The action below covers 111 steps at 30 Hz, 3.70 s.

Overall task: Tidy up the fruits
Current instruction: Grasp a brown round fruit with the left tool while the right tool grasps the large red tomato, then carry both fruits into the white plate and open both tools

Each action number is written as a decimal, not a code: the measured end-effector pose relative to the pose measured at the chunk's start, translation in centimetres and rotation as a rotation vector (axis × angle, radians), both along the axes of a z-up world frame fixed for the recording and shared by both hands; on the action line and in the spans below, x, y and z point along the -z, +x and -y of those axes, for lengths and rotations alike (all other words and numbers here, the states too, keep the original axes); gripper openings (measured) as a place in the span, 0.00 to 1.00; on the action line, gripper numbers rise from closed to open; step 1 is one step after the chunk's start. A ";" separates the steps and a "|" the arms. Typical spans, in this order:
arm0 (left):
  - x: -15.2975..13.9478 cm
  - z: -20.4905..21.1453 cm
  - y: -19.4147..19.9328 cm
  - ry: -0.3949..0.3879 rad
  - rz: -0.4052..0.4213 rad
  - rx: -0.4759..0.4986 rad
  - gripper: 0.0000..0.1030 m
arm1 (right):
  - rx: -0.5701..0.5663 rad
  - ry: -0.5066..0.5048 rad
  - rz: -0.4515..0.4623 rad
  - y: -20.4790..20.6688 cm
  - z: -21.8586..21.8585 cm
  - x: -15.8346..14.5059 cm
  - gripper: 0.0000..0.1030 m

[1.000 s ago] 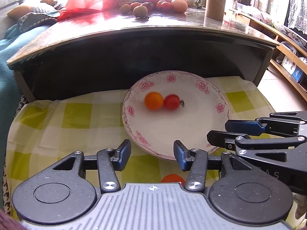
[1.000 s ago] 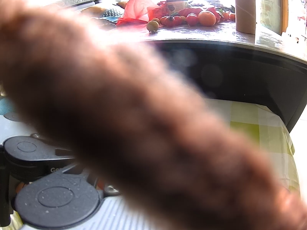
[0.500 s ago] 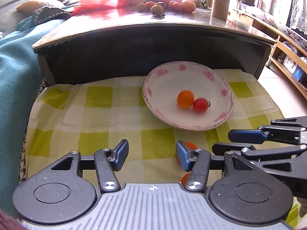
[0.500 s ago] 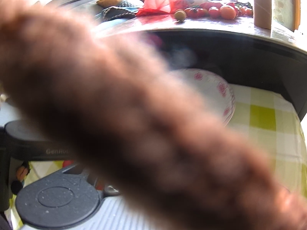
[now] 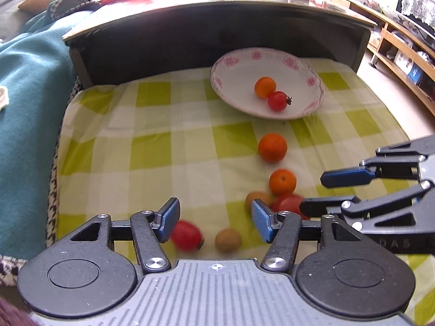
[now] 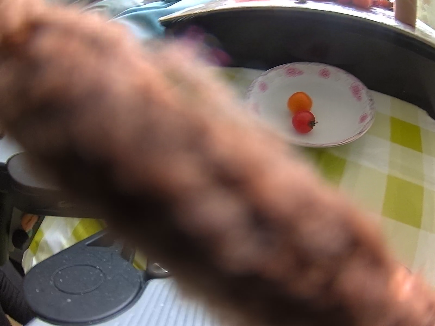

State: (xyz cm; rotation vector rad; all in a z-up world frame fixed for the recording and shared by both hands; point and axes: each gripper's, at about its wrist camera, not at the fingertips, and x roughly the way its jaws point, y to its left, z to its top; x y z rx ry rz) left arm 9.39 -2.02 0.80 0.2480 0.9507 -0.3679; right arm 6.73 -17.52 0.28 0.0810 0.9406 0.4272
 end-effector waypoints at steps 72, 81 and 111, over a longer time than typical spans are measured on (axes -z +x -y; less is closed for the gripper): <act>4.8 3.0 -3.6 -0.006 -0.076 0.229 0.31 | -0.076 -0.056 -0.068 -2.5 1.0 2.5 0.40; 2.1 4.3 -1.3 -0.047 -0.005 0.189 0.31 | -0.019 -0.019 -0.041 -1.7 1.8 1.0 0.40; 1.1 8.5 9.4 -0.092 0.073 0.101 0.30 | 0.214 -0.079 0.112 7.8 6.2 -0.7 0.40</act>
